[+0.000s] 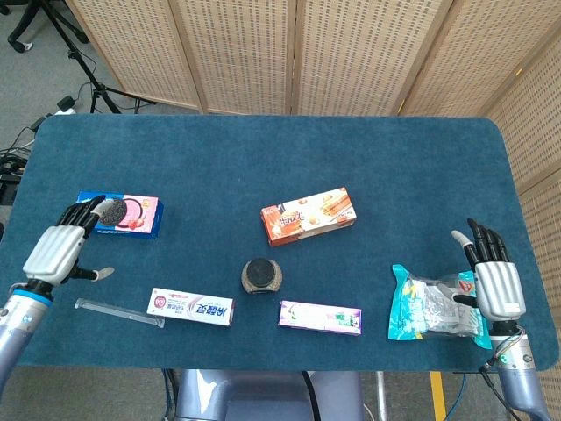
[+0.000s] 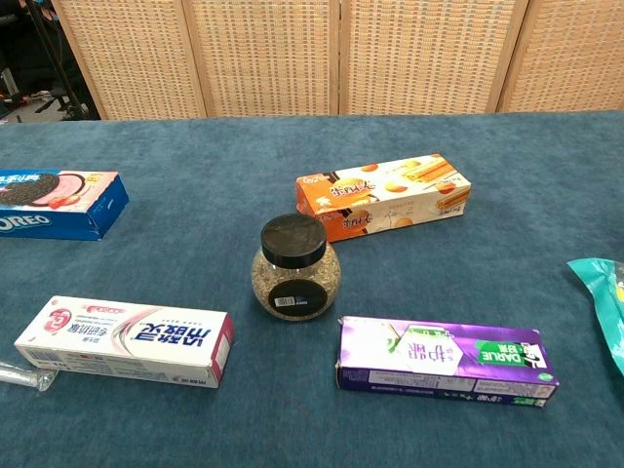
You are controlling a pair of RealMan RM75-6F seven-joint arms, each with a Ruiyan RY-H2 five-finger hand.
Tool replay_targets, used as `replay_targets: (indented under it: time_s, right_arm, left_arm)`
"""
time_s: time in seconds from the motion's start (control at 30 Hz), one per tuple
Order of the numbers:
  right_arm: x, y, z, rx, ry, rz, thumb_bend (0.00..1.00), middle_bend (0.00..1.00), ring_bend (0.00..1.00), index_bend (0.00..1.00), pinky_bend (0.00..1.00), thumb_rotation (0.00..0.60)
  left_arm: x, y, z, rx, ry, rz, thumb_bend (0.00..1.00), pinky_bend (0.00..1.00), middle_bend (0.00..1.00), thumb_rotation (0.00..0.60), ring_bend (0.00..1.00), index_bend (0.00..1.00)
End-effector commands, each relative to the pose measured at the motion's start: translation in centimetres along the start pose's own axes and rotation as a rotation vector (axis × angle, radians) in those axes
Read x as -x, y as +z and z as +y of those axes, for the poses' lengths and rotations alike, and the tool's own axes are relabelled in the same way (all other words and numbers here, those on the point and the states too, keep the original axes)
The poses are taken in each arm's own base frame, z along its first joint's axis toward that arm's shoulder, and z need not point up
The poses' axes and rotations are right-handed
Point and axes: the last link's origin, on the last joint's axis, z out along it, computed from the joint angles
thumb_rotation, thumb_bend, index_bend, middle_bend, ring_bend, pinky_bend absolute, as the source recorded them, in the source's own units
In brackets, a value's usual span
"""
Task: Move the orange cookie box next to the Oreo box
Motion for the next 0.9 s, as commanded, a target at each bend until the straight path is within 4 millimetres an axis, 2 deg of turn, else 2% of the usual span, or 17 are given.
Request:
replay_targets:
  time_s: [0.03,0.1,0.3,0.43,0.63,0.9]
  right_arm:
    - [0.0,0.1,0.1,0.002,0.011,-0.006,0.0,0.0,0.0,0.16,0.06,0.6]
    - [0.1,0.1,0.2,0.003,0.018,-0.011,0.0,0.0,0.0,0.16,0.06,0.6]
    - [0.1,0.1,0.4,0.007,0.036,-0.015,0.0,0.0,0.0,0.16,0.06,0.6]
    - [0.0,0.2,0.8,0.017,0.058,-0.018,0.0,0.0,0.0,0.16,0.06,0.6]
    - [0.0,0.4,1.5,0.038,0.086,-0.024,0.0,0.0,0.0,0.16,0.06,0.6]
    - [0.0,0.6,2.0,0.05,0.119,-0.035,0.0,0.0,0.0,0.16,0.06,0.6]
  left_arm:
    - [-2.7,4.4,3.1,0.054,-0.033,-0.044,0.11,0.0,0.0,0.6,0.0,0.0]
    - [-3.0,6.3,4.4,0.063,-0.037,-0.08,0.11,0.0,0.0,0.6,0.0,0.0]
    - [-3.0,9.8,7.7,0.087,-0.061,-0.138,0.11,0.0,0.0,0.6,0.0,0.0]
    - [-2.6,12.7,10.9,0.111,-0.068,-0.166,0.11,0.0,0.0,0.6,0.0,0.0]
    - [-1.5,15.5,15.3,0.133,-0.084,-0.243,0.11,0.0,0.0,0.6,0.0,0.0]
    - [0.0,18.1,19.9,0.139,-0.086,-0.314,0.11,0.0,0.0,0.6,0.0,0.0]
